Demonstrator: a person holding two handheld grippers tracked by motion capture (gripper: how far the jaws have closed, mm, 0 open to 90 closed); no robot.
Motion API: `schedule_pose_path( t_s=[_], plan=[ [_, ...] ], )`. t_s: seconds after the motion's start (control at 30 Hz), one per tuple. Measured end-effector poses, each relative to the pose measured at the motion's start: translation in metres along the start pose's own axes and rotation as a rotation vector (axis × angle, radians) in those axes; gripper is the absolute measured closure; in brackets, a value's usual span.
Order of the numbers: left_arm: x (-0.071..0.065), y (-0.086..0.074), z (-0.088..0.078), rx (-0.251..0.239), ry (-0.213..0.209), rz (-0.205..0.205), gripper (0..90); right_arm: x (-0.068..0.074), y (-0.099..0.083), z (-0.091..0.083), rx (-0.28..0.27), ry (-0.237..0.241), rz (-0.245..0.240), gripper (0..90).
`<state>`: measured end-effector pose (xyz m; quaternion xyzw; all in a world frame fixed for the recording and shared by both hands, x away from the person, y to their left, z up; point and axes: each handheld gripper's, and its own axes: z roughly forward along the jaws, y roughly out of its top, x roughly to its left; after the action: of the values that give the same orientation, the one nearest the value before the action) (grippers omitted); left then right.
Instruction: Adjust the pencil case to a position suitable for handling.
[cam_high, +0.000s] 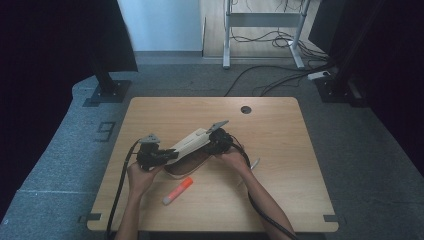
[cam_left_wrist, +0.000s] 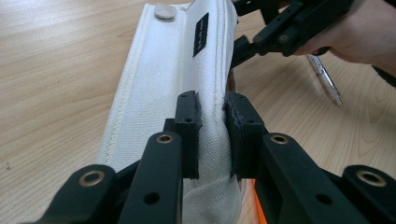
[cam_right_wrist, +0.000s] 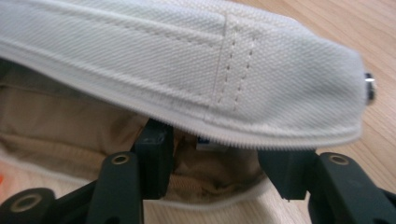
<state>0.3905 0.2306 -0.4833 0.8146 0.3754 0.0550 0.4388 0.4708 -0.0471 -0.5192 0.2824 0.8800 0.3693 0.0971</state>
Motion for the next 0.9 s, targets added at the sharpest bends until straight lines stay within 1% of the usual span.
schedule_pose_path(
  t_s=[0.03,0.3,0.67,0.9],
  plan=[
    [0.000,0.000,0.000,0.000,0.000,0.000,76.2,0.000,0.000,0.000,0.000,0.000,0.000,44.0],
    [0.000,0.000,0.000,-0.001,0.002,0.000,76.4,-0.001,-0.005,-0.016,0.007,-0.002,-0.009,38.5],
    [0.000,-0.001,0.000,-0.001,-0.001,-0.004,76.6,-0.004,-0.016,-0.036,0.005,-0.008,0.005,34.2],
    [0.000,-0.001,0.000,0.000,-0.003,-0.004,76.5,-0.009,-0.026,-0.049,-0.001,-0.018,0.015,31.8]
  ],
)
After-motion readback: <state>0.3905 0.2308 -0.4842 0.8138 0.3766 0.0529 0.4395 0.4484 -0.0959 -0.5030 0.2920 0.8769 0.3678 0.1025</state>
